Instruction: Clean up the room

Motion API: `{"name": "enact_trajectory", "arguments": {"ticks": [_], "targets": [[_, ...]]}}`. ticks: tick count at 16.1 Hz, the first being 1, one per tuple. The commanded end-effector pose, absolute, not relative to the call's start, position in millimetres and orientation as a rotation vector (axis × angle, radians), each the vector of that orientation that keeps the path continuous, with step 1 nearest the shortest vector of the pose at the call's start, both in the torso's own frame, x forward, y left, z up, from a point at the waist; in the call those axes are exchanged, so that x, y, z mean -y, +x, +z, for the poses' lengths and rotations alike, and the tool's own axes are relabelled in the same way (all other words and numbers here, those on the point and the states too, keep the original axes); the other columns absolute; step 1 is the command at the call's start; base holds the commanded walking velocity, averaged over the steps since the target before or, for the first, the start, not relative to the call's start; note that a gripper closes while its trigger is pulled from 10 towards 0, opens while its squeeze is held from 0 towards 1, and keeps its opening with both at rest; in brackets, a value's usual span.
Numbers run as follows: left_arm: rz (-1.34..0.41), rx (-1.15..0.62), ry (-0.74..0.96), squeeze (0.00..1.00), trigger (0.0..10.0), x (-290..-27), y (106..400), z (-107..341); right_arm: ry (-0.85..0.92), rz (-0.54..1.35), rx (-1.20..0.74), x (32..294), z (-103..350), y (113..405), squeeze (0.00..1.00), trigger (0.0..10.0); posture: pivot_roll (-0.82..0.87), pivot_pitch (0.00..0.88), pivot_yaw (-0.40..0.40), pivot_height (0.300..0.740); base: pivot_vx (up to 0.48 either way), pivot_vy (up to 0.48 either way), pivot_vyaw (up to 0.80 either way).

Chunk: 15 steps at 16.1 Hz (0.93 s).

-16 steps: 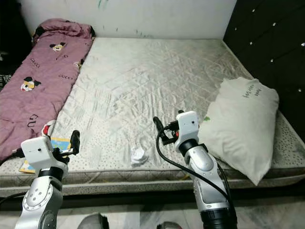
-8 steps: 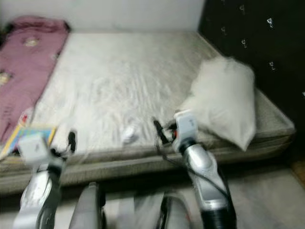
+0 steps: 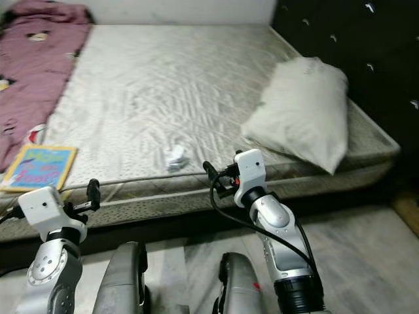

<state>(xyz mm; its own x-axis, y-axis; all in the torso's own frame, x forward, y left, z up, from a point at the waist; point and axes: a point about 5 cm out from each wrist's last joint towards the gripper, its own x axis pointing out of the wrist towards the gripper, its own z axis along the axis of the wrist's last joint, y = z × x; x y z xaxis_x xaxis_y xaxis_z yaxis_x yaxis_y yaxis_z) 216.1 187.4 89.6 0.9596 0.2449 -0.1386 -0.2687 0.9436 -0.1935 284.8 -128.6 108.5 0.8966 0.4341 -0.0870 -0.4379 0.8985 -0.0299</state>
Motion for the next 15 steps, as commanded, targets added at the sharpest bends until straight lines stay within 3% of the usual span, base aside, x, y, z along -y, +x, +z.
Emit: {"name": "enact_trajectory", "arguments": {"ticks": [1,3,5,15], "targets": [[0.259,-0.099,-0.22,0.0,10.0,-187.4,215.9,93.4,-0.051,0.472,-0.066,126.3,112.3,286.1,0.0,10.0,-0.04,0.06,-0.053,0.62,0.0,0.0,0.0],[0.235,-0.097,-0.215,0.0,10.0,-184.6,217.4,94.4,-0.076,0.489,-0.058,124.3,113.2,286.0,0.0,10.0,-0.04,0.062,-0.052,0.62,0.0,0.0,0.0],[0.22,-0.093,-0.195,0.0,10.0,-182.4,219.3,96.1,-0.074,0.498,-0.055,122.8,113.4,285.6,0.0,10.0,-0.03,0.063,-0.053,0.62,0.0,0.0,0.8],[0.249,-0.068,-0.166,0.0,10.0,-177.4,212.2,104.4,-0.068,0.569,0.003,103.9,126.0,298.5,0.0,10.0,0.02,0.121,-0.07,0.62,0.0,0.0,0.05]]}}
